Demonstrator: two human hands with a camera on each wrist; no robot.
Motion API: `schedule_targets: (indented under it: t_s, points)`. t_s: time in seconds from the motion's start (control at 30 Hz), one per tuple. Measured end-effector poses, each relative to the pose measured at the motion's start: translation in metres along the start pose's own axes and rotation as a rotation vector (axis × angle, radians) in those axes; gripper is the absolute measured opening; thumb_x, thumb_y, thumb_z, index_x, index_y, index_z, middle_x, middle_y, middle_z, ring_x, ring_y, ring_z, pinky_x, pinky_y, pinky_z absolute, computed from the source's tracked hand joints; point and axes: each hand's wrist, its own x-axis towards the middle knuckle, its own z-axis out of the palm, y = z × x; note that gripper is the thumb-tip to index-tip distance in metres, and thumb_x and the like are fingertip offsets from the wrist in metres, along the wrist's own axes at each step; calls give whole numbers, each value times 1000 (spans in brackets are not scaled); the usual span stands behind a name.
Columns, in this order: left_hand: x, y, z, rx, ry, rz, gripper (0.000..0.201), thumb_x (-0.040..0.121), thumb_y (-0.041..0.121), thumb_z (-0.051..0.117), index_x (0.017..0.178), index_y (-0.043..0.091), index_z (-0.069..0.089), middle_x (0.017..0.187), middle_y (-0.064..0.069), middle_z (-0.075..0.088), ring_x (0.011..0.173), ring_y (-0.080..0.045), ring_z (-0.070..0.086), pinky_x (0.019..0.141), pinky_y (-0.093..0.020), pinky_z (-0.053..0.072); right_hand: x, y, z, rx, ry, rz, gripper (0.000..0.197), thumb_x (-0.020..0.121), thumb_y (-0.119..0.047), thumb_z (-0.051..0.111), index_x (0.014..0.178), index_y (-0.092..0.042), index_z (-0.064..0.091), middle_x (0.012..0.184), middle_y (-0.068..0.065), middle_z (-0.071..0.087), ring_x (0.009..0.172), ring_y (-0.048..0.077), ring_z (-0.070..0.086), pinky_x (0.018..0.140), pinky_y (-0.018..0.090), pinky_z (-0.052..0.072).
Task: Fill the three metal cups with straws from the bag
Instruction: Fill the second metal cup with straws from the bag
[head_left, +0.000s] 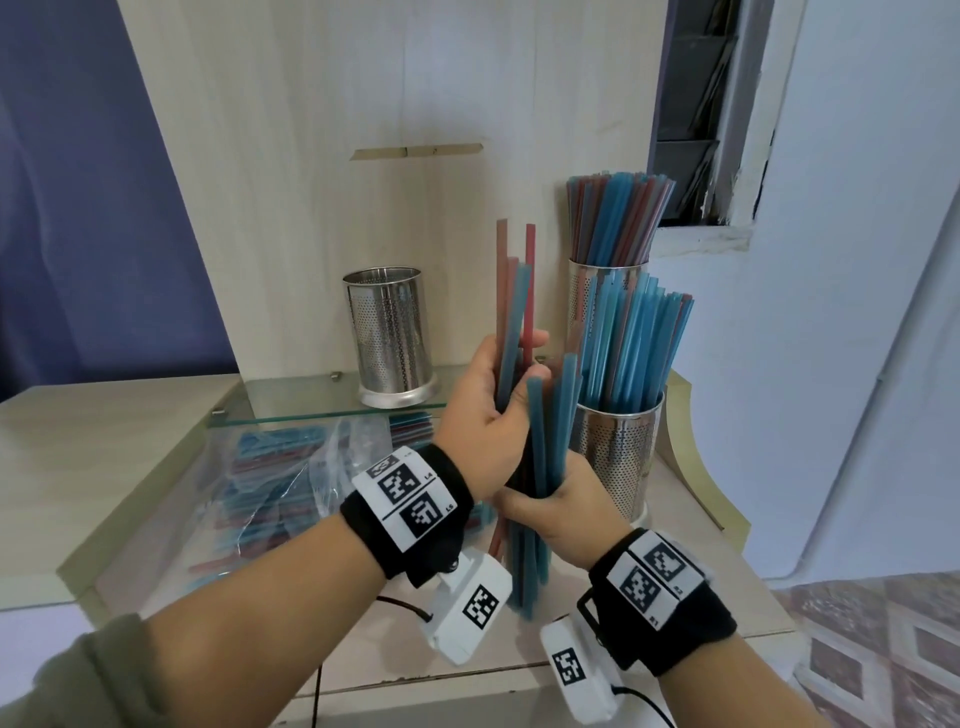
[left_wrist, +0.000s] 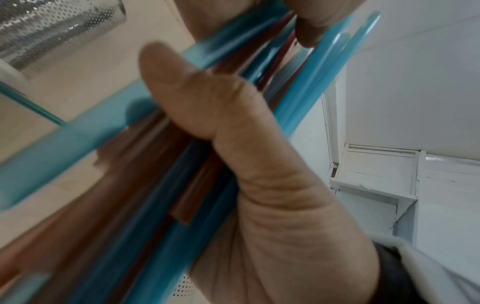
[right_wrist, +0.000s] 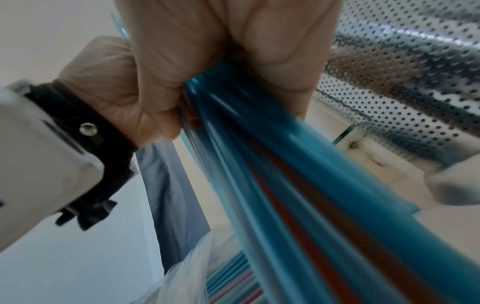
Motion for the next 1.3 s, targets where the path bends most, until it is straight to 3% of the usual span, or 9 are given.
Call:
schedule_targets:
  t_s: [0.1, 0.33, 0.43, 0.6, 0.73, 0.93, 1.03, 1.2, 1.3]
  points:
    - [-1, -1, -4, -42, -17, 9, 19, 98, 19, 44, 112, 29, 53, 102, 8, 61, 97, 1, 60, 86, -17, 47, 1, 0, 1, -20, 12, 17, 26, 73, -14, 77, 91, 3, 66, 78, 15, 70, 71, 19, 68, 66, 36, 59]
    - [-2, -7, -3, -249, 106, -40, 24, 93, 24, 40, 109, 10, 52, 96, -1, 67, 92, -12, 65, 83, -24, 51, 2, 1, 6, 2, 37, 78, 12, 77, -2, 77, 85, -3, 67, 65, 2, 68, 58, 13, 65, 57, 30, 54]
    - [-3, -7, -8, -279, 64, -84, 32, 94, 29, 42, 119, 13, 50, 108, -22, 63, 102, -27, 62, 89, -31, 52, 1, -2, 5, -11, 28, 97, 17, 75, -9, 77, 85, -2, 67, 65, 6, 66, 54, 16, 63, 54, 31, 53]
    - [18, 19, -32, -72, -34, -26, 107, 64, 80, 60, 147, 26, 20, 131, -1, 54, 114, -21, 60, 98, -46, 49, 1, -8, 3, -69, 142, 92, 19, 76, 4, 74, 87, 8, 59, 67, 8, 57, 55, 13, 57, 51, 23, 51]
    - [31, 38, -36, 345, -133, 50, 143, 45, 55, 90, 149, 38, -7, 135, 7, 40, 104, -5, 59, 82, -32, 58, -1, -12, 9, -144, 152, 80, 18, 75, 1, 71, 82, 3, 55, 63, 18, 51, 53, 19, 52, 51, 40, 49]
    - [29, 31, -26, 447, -148, 159, 96, 60, 42, 89, 135, 26, 31, 105, 8, 57, 93, -6, 62, 81, -25, 56, -5, -9, 10, -108, 242, 57, 13, 73, 4, 72, 81, 5, 62, 75, 27, 62, 59, 30, 58, 57, 41, 53]
    - [22, 25, -21, 572, -164, 229, 91, 63, 47, 86, 133, 22, 35, 125, 8, 49, 115, -3, 51, 98, -25, 47, -7, -7, 6, -115, 244, 64, 9, 75, 3, 71, 81, 2, 64, 74, 21, 64, 66, 32, 63, 59, 36, 54]
    - [33, 37, -19, 711, -26, 545, 133, 53, 54, 88, 148, 12, 5, 156, -10, 6, 148, -23, 9, 118, -50, 22, -9, -11, 1, -123, 206, 43, 13, 77, 1, 70, 87, 2, 62, 79, 24, 62, 72, 35, 61, 64, 40, 53]
    - [36, 42, -16, 800, -125, 595, 115, 59, 54, 86, 144, -1, 31, 154, -18, 23, 145, -24, 21, 119, -39, 24, -13, -10, -3, -124, 215, 28, 14, 77, 1, 71, 87, 1, 63, 78, 23, 64, 71, 33, 62, 63, 36, 53]
